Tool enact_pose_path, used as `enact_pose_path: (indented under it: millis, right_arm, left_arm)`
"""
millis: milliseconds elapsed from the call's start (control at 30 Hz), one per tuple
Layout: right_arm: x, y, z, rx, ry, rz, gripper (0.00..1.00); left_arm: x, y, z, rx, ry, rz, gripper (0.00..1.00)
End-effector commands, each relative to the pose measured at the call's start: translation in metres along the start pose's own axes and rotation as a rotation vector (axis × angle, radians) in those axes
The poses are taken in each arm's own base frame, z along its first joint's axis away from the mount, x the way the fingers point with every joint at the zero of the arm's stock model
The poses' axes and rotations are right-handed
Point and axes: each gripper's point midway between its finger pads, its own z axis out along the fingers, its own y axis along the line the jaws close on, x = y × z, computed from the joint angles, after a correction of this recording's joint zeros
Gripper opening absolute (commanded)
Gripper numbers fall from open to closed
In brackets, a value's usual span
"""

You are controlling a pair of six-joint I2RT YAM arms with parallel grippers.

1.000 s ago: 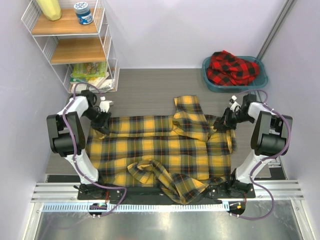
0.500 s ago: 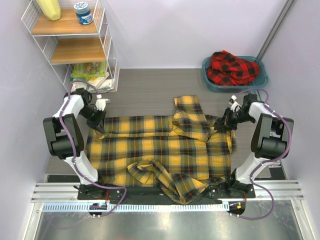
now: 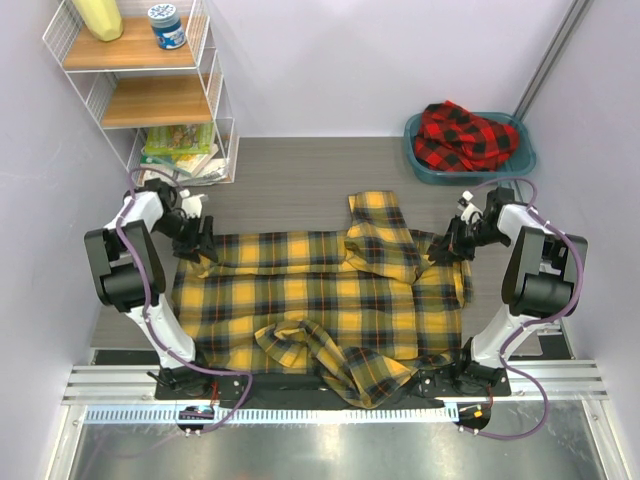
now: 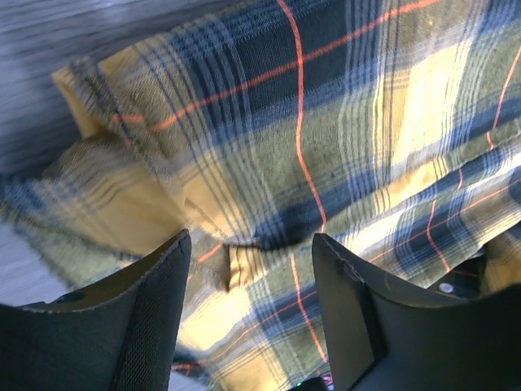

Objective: Fold and stack the long sleeve shirts
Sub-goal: Fold the shirt

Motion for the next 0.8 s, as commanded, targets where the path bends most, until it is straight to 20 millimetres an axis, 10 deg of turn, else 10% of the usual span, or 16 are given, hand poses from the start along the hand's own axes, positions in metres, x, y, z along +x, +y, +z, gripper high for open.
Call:
enact_pose_path:
  millis: [0, 333, 600, 767]
  right_arm:
    - [-0.009, 0.001, -0.003, 0.010, -0.015, -0.031, 0.01]
    - [-0.008, -0.002, 0.001, 0.008, 0.001, -0.020, 0.01]
    - [-0.017, 0.007, -0.011, 0.011, -0.026, -0.046, 0.01]
    - [-0.015, 0.006, -0.014, 0.027, -0.016, -0.054, 0.01]
  left_arm:
    - [-0.018, 0.000, 0.006, 0.030, -0.053, -0.043, 0.61]
    - [-0.014, -0.003, 0.018, 0.079, -0.023, -0.089, 0.45]
    - [-0.024, 0.000, -0.017, 0.027, -0.046, -0.060, 0.00]
    - [-0.018, 0.004, -0.040, 0.023, -0.037, -0.050, 0.00]
